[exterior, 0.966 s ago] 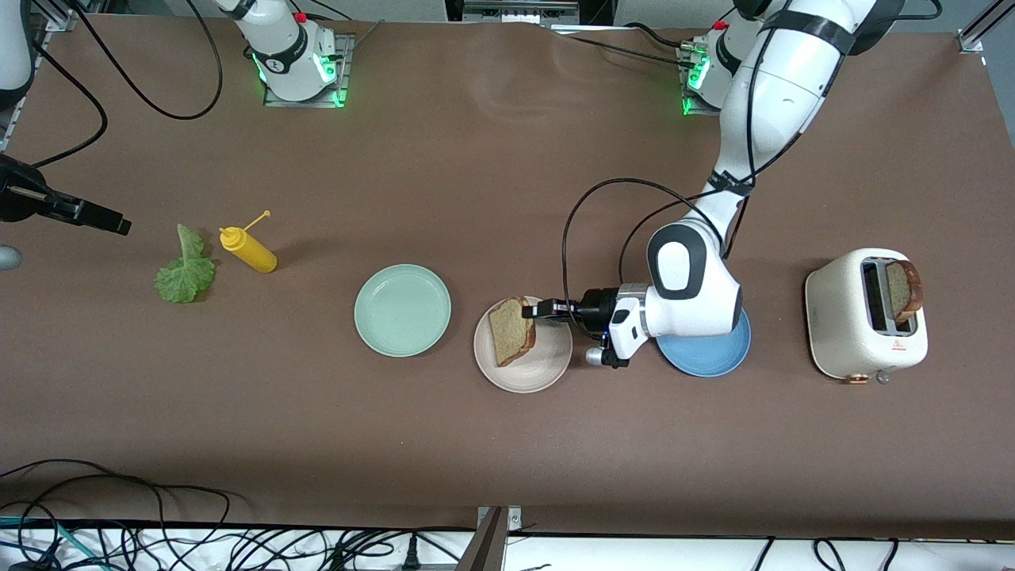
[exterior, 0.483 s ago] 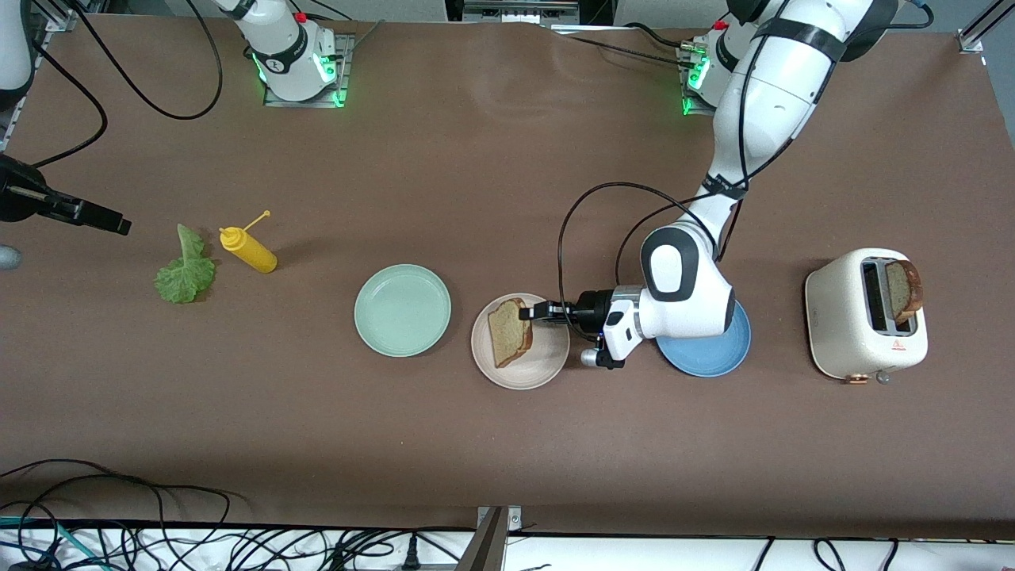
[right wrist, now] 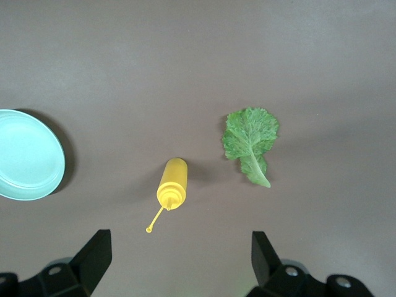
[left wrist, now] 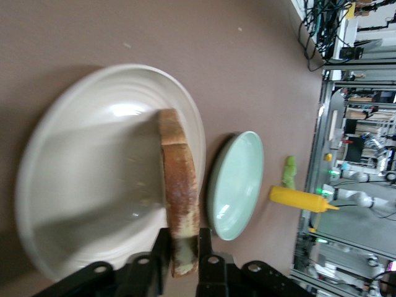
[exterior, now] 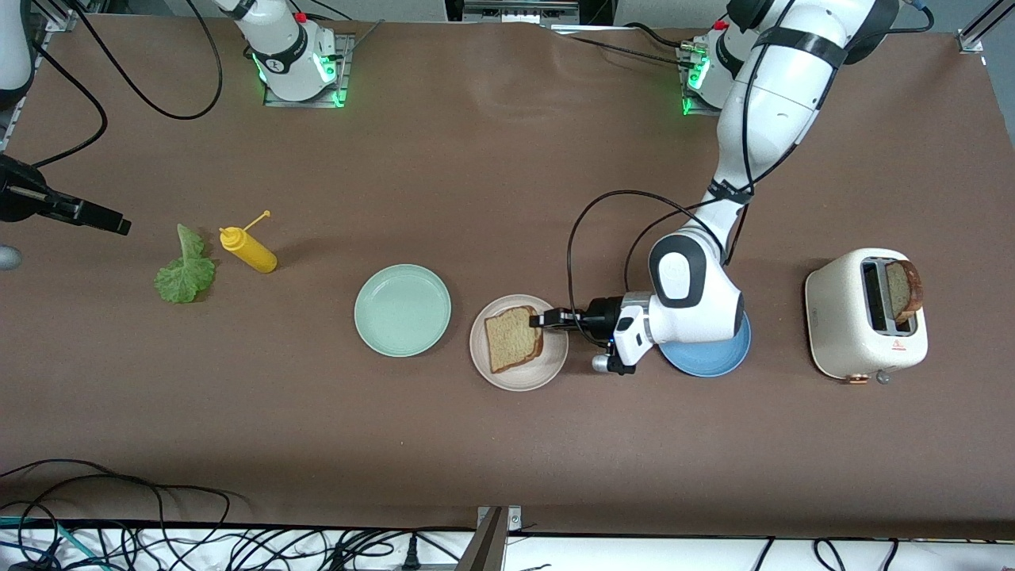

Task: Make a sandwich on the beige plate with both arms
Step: 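Withdraw the left gripper from the plate back toward its base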

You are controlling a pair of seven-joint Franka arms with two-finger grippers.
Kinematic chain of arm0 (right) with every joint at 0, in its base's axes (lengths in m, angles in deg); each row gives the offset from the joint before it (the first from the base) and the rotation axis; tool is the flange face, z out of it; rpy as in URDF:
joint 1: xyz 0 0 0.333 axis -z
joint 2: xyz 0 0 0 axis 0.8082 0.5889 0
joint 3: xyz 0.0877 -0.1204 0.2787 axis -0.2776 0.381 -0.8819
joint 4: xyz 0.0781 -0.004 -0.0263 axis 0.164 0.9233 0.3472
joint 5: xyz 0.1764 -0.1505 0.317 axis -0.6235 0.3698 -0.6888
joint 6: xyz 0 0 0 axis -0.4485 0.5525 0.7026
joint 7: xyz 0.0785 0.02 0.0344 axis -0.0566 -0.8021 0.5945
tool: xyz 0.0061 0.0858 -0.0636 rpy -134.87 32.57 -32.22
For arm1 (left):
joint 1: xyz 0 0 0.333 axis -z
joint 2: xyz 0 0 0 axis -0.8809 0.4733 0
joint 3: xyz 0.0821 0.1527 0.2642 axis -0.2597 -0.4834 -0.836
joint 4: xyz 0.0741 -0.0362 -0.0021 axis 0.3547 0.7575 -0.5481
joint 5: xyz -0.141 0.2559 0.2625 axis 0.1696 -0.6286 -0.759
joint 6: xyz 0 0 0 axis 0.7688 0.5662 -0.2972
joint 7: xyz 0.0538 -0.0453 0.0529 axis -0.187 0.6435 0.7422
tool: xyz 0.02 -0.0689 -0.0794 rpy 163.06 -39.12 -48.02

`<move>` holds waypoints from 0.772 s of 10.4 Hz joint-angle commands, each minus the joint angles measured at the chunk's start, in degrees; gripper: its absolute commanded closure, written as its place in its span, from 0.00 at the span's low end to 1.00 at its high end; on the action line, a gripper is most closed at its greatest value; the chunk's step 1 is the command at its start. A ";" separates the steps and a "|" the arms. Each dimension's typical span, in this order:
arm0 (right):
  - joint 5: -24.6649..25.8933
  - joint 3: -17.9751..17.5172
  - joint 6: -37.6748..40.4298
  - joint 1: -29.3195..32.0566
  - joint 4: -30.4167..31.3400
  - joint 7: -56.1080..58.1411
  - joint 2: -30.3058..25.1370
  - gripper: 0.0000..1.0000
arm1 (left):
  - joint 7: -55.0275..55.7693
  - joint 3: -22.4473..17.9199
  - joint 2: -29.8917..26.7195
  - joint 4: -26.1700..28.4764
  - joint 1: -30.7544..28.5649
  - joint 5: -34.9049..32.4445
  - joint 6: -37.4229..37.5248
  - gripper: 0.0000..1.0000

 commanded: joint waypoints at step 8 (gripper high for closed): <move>0.30 0.10 0.66 -0.02 0.11 0.61 -0.75 0.00 | -4.42 -6.89 -11.00 3.57 -3.86 -24.93 -0.25 0.00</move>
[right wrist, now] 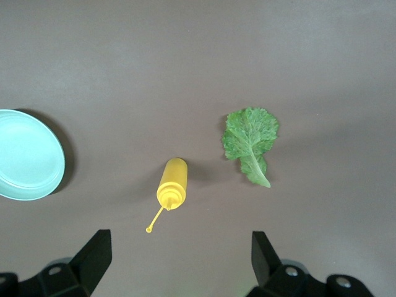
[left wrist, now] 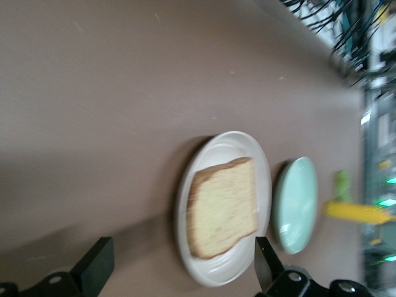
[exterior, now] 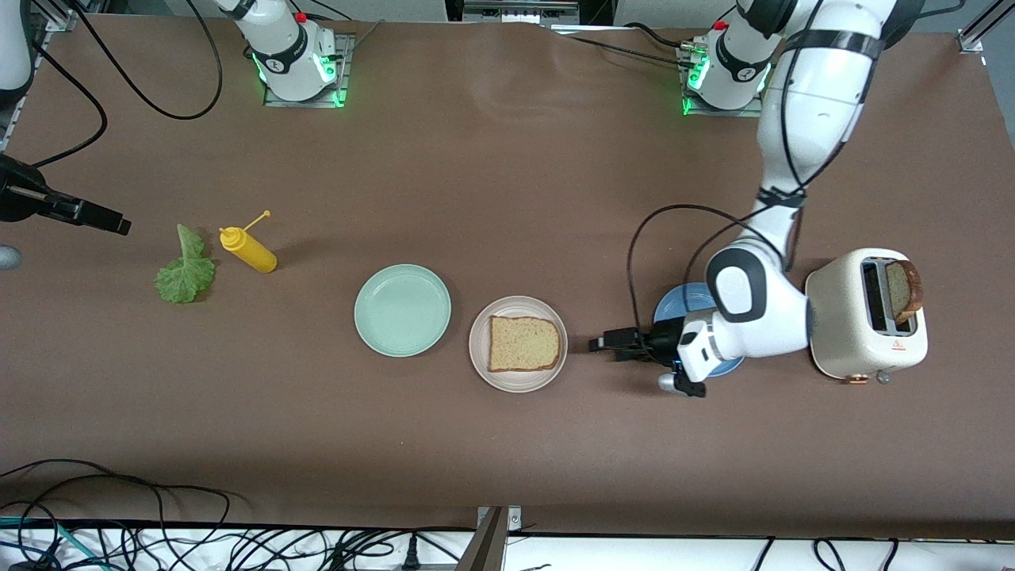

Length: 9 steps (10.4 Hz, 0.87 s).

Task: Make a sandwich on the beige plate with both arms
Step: 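Withdraw the left gripper from the plate back toward its base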

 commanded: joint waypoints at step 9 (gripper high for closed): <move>0.30 0.09 0.65 -0.02 0.19 0.61 -0.75 0.00 | 3.11 0.60 -39.55 14.10 -13.28 -49.42 16.97 0.00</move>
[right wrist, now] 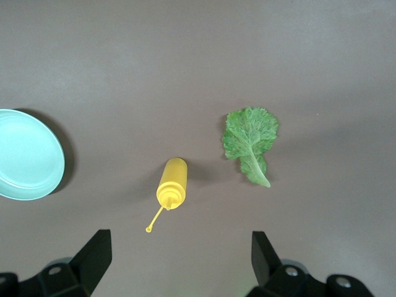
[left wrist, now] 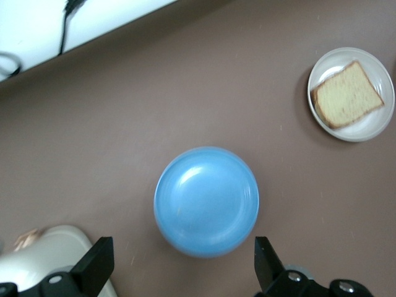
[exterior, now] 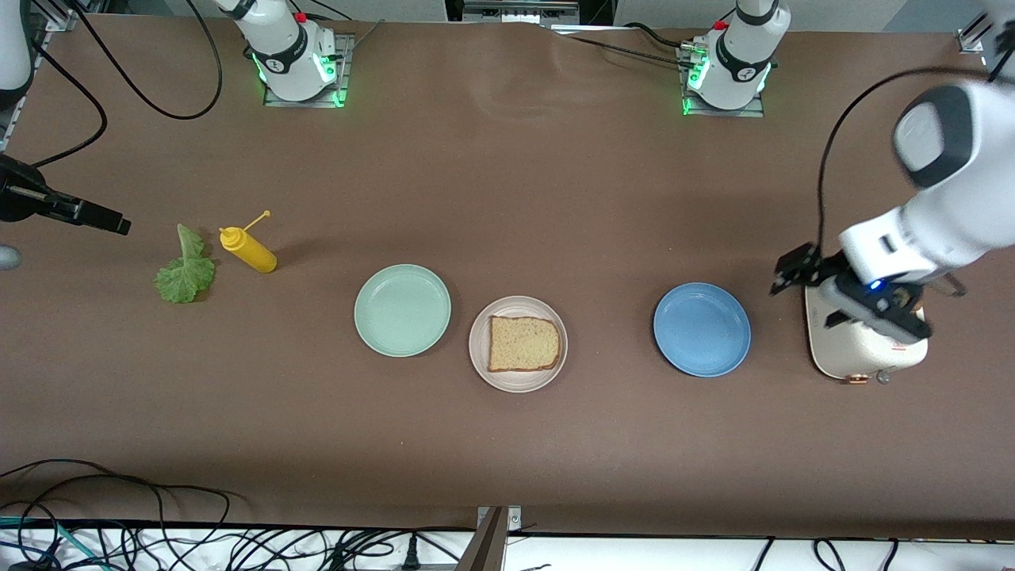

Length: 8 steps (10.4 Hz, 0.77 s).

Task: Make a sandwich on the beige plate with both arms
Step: 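Withdraw the left gripper from the plate back toward its base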

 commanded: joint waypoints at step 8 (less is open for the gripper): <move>0.30 0.06 0.63 -0.02 0.06 0.59 -0.72 0.00 | 27.54 9.11 -16.44 1.86 -8.09 -17.06 21.10 0.00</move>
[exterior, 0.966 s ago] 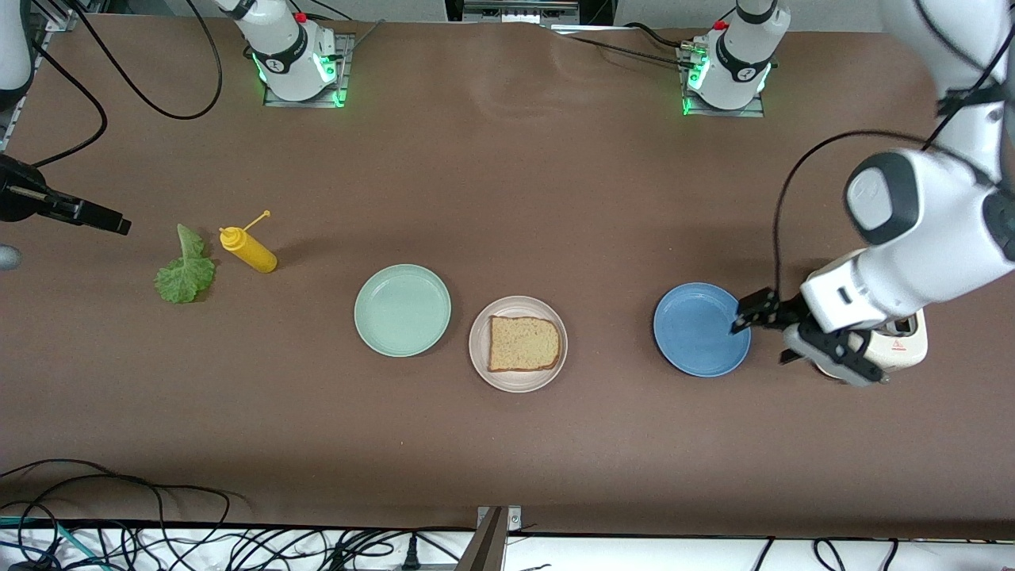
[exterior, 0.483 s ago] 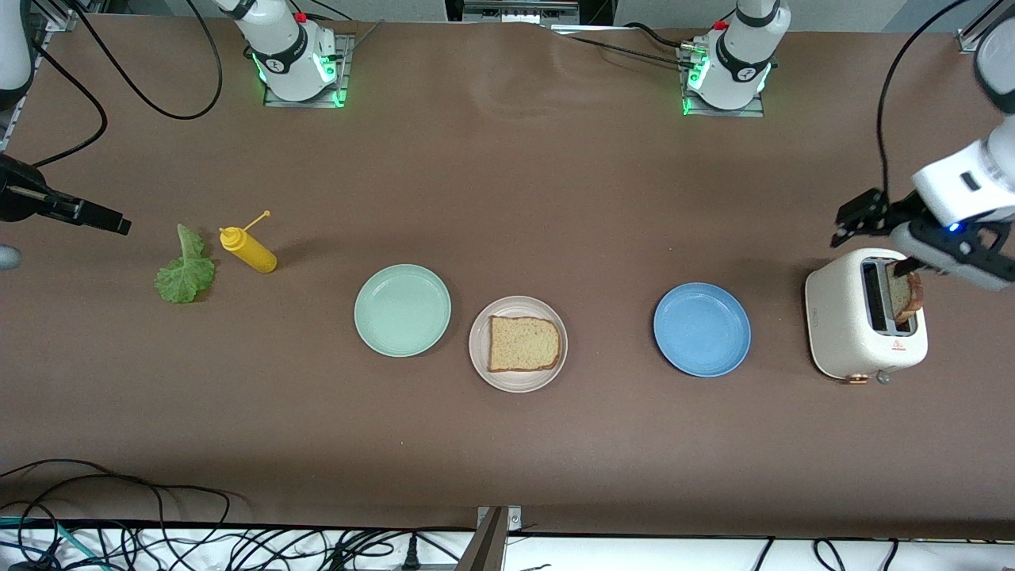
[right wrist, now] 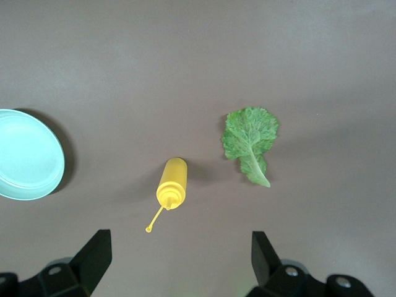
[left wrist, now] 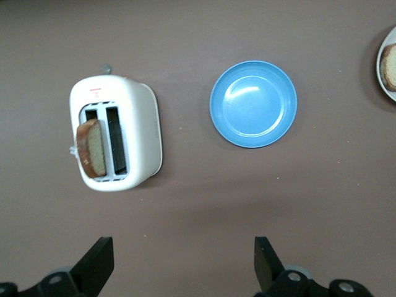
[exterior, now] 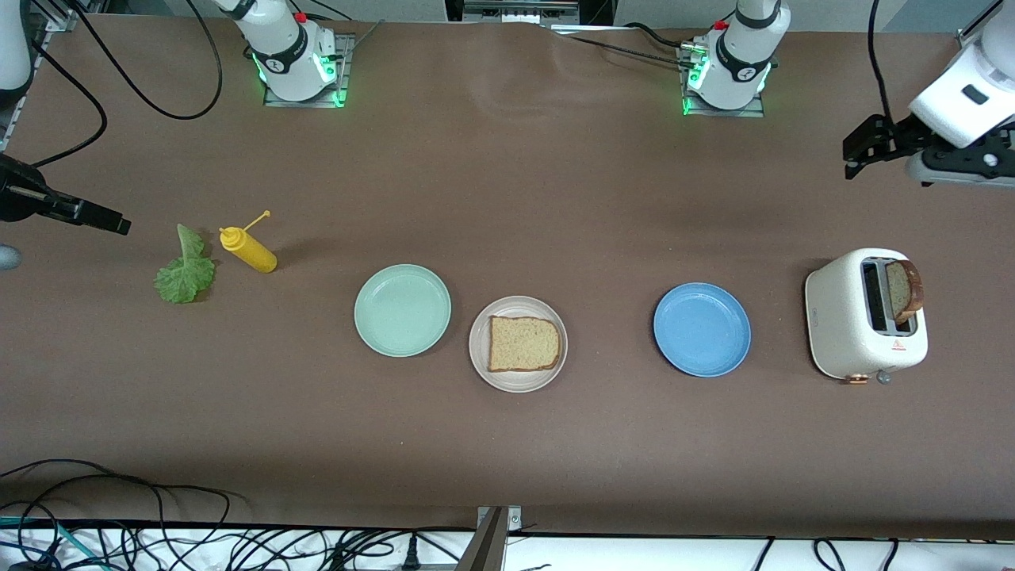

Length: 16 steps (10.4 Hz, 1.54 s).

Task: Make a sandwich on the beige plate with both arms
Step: 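Withdraw the left gripper from the plate back toward its base, then move the right gripper toward the lettuce leaf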

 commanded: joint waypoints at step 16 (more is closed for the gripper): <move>0.30 -0.13 0.71 -0.11 0.41 0.41 0.17 0.00 | 13.91 -1.73 -2.01 0.19 -1.68 5.06 4.19 0.00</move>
